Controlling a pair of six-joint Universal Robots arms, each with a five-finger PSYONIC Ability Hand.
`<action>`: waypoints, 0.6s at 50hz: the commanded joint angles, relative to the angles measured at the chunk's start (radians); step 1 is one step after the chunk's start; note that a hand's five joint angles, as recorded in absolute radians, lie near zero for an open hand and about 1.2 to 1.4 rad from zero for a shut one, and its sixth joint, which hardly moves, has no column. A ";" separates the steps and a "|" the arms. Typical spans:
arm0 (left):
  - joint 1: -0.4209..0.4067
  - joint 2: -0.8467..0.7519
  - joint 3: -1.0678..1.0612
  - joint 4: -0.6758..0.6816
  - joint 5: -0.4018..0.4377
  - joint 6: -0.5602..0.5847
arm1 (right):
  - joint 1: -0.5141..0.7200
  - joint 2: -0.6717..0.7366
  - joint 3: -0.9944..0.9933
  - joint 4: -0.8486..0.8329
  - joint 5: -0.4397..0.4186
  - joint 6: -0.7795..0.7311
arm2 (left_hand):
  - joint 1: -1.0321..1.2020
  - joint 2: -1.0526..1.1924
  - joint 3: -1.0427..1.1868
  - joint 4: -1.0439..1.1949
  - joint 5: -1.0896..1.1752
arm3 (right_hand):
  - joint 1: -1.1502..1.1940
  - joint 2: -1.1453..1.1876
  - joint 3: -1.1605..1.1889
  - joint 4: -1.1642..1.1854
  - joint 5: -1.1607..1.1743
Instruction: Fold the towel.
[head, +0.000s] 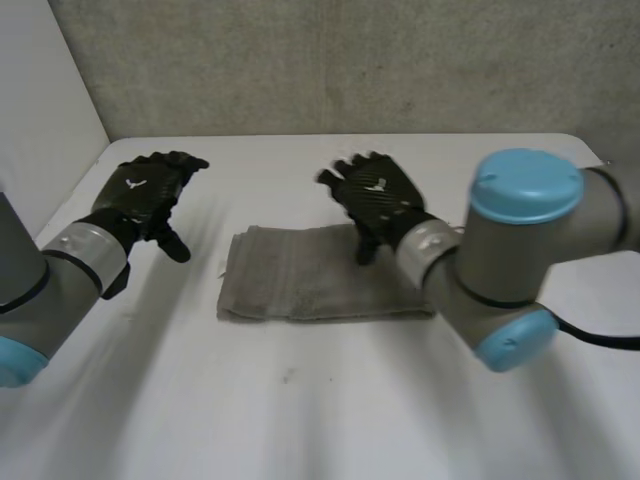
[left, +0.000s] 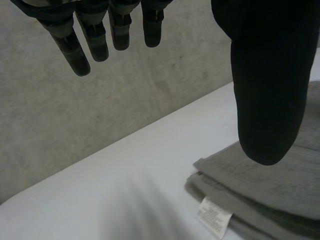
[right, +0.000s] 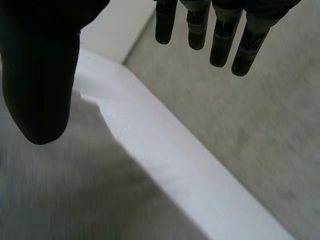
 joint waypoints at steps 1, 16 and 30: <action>-0.040 -0.007 -0.014 0.001 -0.002 -0.005 | -0.127 -0.039 0.198 0.007 -0.019 -0.003 | 0.011 0.019 0.016 0.017 -0.012 | 0.075 0.060 0.067 0.052 0.045; -0.045 -0.005 -0.023 0.001 -0.004 -0.005 | -0.201 0.032 0.318 -0.085 -0.073 0.002 | 0.009 0.016 0.013 0.015 -0.015 | 0.622 0.607 0.614 0.599 0.591; -0.043 -0.004 -0.034 0.001 -0.005 -0.005 | -0.201 0.044 0.278 -0.163 -0.061 0.119 | 0.009 0.016 0.013 0.015 -0.015 | 1.187 1.172 1.180 1.165 1.157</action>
